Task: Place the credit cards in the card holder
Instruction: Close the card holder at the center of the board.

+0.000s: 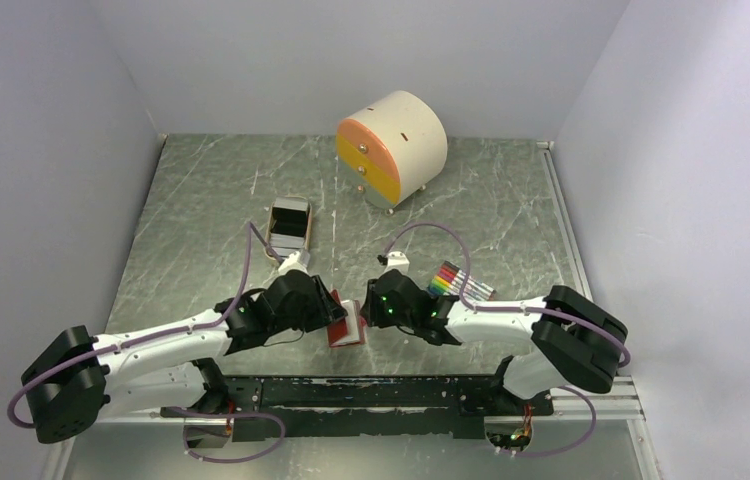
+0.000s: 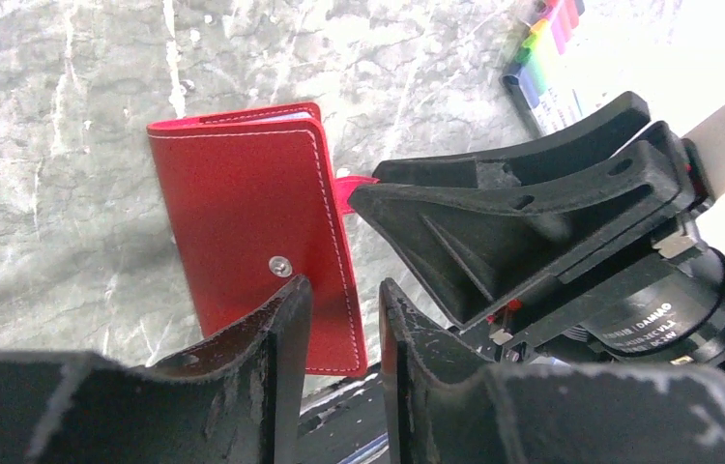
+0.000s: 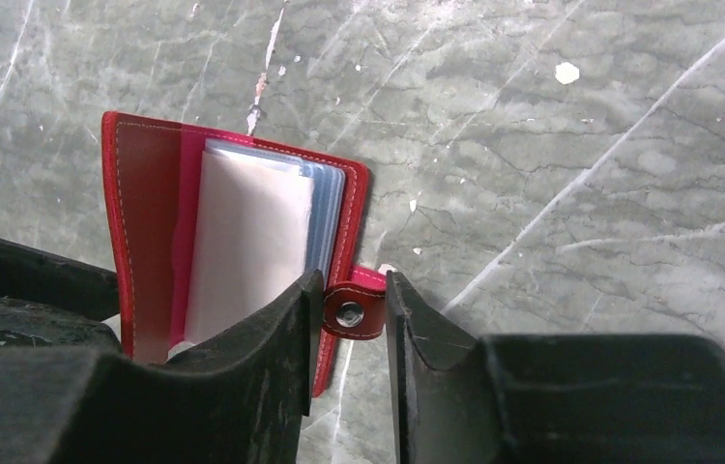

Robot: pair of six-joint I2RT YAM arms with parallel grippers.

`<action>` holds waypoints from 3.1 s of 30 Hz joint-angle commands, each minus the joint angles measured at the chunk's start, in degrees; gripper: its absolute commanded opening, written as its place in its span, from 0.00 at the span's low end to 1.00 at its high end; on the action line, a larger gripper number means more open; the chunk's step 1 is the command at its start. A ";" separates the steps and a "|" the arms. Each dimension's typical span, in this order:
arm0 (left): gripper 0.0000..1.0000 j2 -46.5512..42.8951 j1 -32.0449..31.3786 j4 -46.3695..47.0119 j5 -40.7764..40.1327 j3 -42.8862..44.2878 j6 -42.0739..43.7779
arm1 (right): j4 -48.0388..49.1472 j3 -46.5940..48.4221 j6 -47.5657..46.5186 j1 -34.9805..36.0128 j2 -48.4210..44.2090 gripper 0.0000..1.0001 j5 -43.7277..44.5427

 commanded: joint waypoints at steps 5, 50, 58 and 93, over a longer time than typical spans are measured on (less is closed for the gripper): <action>0.34 0.63 0.73 -8.56 -4.37 3.01 -0.18 | 0.10 -1.79 0.35 -0.35 -3.04 0.26 2.07; 0.40 11.59 6.67 9.14 7.87 1.13 2.84 | 15.97 -2.55 4.03 -0.30 4.85 0.00 -11.21; 0.40 7.33 8.15 4.93 8.02 2.27 2.87 | 9.38 1.46 2.67 0.81 9.70 0.00 -9.00; 0.31 12.02 12.31 -3.95 6.51 0.13 7.87 | -5.90 5.29 0.63 0.97 2.52 0.32 -4.20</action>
